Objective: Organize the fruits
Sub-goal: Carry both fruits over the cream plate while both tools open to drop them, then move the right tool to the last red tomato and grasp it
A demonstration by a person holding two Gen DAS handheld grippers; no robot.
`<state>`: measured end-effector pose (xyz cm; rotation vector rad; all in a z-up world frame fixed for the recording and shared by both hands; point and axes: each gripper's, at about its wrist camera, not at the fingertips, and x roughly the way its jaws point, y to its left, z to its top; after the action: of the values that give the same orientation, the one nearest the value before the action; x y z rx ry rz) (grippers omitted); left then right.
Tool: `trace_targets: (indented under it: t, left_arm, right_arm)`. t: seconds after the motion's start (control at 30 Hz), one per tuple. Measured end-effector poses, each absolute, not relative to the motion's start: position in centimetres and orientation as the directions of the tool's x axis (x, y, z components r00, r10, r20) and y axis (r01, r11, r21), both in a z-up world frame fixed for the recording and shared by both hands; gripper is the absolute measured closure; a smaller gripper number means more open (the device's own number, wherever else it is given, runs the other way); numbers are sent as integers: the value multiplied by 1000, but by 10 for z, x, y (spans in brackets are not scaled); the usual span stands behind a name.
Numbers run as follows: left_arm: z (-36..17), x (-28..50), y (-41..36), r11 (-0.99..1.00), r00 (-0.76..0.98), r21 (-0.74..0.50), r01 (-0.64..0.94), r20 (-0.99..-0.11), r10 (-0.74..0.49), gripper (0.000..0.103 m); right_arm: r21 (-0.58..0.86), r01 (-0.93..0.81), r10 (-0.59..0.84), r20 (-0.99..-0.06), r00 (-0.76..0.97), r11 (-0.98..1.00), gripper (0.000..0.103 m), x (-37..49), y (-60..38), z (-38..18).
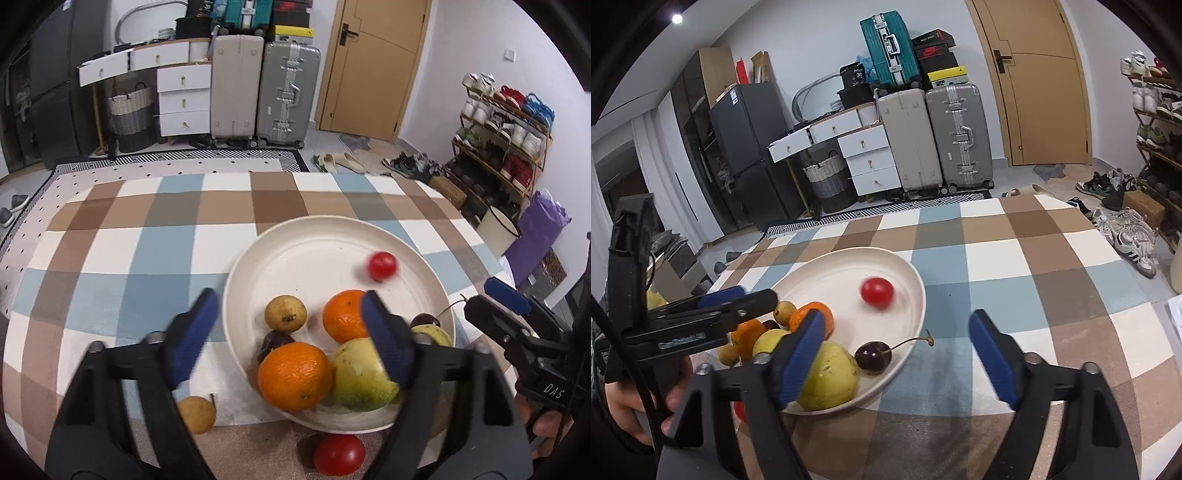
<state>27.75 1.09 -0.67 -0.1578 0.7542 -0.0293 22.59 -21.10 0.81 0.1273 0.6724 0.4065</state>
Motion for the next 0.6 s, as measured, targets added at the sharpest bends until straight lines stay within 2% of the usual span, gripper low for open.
trace_targets:
  t: [0.17,0.47,0.6]
  left_arm:
    - [4,254,22,987,736,-146,-63,-675,-53,10]
    - [19,202,39,991,746,-118,-63,-665,-32,1]
    - [18,178,44,990,739,-128,-65,-673,-38,1]
  right_arm:
    - [226,-303,377,-610,697,926,0,225,-213,11]
    - [187,-317,357,-664,656,930,0,196,-202,23]
    - [172,-309,340,-681,649,935,0,181,-196,23]
